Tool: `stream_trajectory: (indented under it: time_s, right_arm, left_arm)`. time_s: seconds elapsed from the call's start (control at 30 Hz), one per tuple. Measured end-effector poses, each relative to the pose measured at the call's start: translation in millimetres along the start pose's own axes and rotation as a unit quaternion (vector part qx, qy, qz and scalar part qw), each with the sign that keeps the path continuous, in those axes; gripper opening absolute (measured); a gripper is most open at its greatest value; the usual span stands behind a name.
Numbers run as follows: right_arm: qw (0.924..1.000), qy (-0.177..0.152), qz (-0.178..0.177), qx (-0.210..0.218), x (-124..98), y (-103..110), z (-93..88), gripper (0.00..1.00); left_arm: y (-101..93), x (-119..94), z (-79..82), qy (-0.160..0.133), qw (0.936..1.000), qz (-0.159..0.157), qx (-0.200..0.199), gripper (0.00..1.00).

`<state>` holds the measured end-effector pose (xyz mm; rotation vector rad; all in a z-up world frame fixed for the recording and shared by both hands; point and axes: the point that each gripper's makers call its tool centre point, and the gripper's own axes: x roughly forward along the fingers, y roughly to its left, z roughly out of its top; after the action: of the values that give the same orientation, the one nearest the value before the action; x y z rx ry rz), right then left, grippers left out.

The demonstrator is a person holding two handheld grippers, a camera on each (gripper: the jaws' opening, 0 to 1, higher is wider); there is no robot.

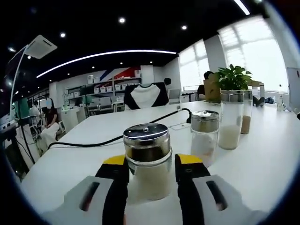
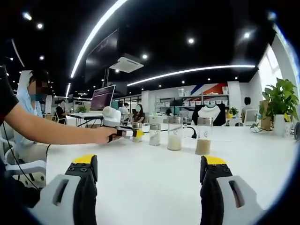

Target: Rotate the seasoning bottle until the label or dispensing opening points toward the visible target arrow and the bottle remains upright within the marked orientation range

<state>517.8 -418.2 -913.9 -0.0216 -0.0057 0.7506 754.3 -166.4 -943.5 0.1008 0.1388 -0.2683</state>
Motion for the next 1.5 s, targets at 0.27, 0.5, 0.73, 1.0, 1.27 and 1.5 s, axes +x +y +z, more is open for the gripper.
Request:
stream_trajectory:
  time_s: [0.27,0.5,0.73,1.0,1.27,1.5]
  right_arm:
    - [1.0,0.001,-0.001,0.002,0.4,-0.7,-1.7,0.91]
    - [1.0,0.003,0.0,0.007,1.7,0.2,-4.5,0.9]
    - [1.0,0.003,-0.002,0.005,0.7,-1.7,-4.6,0.9]
    - [1.0,0.003,-0.002,0.008,1.3,-2.2,-5.4,0.89]
    - [0.9998,0.013,-0.007,0.013,2.3,-5.0,-11.4,0.87]
    - [0.9998,0.01,-0.002,0.019,2.1,-2.5,-8.8,0.83]
  left_arm:
    - [1.3,0.3,0.6,-0.004,1.0,0.0,-0.004,0.37]
    - [-1.1,-0.2,0.8,-0.001,0.9998,-0.014,-0.011,0.37]
    - [-9.1,-1.4,4.0,-0.009,0.9991,-0.027,0.031,0.36]
    - [-14.7,-2.8,6.1,-0.011,0.9982,-0.031,0.05,0.36]
    - [-14.1,-16.5,20.2,-0.032,0.9987,-0.036,0.017,0.36]
    - [-15.2,-30.6,28.8,-0.045,0.9972,-0.019,0.055,0.36]
